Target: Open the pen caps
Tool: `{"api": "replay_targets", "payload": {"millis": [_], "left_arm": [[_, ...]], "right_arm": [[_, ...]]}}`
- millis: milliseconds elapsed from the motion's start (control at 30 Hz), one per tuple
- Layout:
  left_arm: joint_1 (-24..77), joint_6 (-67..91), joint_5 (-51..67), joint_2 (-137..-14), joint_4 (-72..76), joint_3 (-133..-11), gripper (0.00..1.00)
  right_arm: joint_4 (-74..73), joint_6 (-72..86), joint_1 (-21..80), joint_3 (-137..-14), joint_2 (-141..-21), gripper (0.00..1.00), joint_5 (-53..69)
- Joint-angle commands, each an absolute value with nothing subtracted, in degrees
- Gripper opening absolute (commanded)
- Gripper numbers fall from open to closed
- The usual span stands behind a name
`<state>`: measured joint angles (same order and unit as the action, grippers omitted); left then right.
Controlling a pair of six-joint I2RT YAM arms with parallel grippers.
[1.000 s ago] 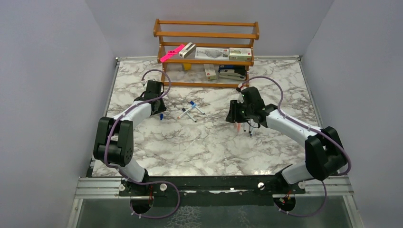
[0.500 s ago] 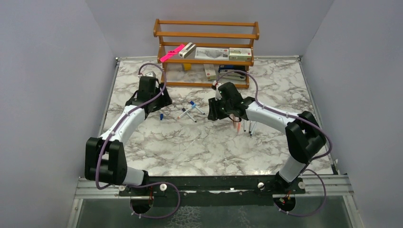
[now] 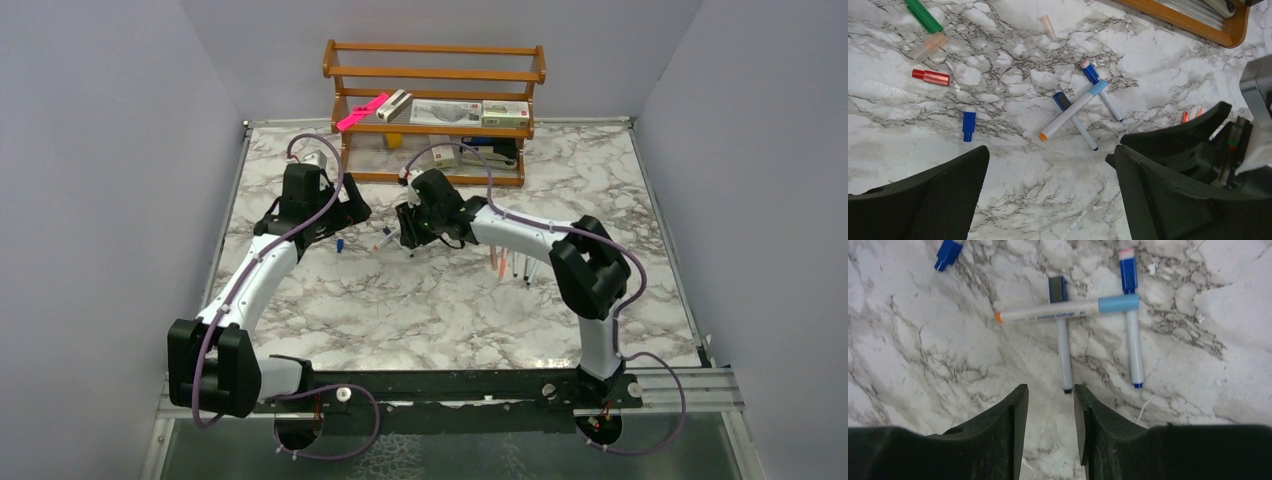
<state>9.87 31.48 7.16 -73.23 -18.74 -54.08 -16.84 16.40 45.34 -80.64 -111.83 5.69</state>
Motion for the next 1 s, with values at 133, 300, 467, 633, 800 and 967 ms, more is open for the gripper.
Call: {"api": "replay_targets", "payload": {"millis": [133, 300, 467, 633, 800, 967], "left_arm": [[9.8, 31.8, 9.9, -69.9, -19.6, -52.3, 0.99], [9.8, 31.5, 10.3, -69.1, -19.8, -52.2, 0.99], [9.8, 31.5, 10.9, -68.5, -19.7, -52.1, 0.99], [9.8, 30.9, 10.9, -68.5, -19.7, -51.9, 0.99], [9.8, 30.8, 11.0, -68.3, -19.5, -51.5, 0.99], [9.8, 30.9, 11.3, -68.4, -19.1, -51.2, 0.99]], "right_arm": [[-29.2, 25.4, 45.3, -100.4, -125.1, 0.44, -0.4], [-33.1, 29.0, 45.3, -106.6, -129.8, 0.45, -0.3], [-33.3, 30.6, 45.3, -105.4, -129.5, 0.45, -1.0], [-32.8, 30.9, 45.3, -104.7, -129.8, 0.46, -1.5], [-32.3, 31.8, 45.3, -105.7, -130.1, 0.46, -1.3], [-33.4, 33.3, 45.4, -108.7, -131.9, 0.46, -1.1]]}}
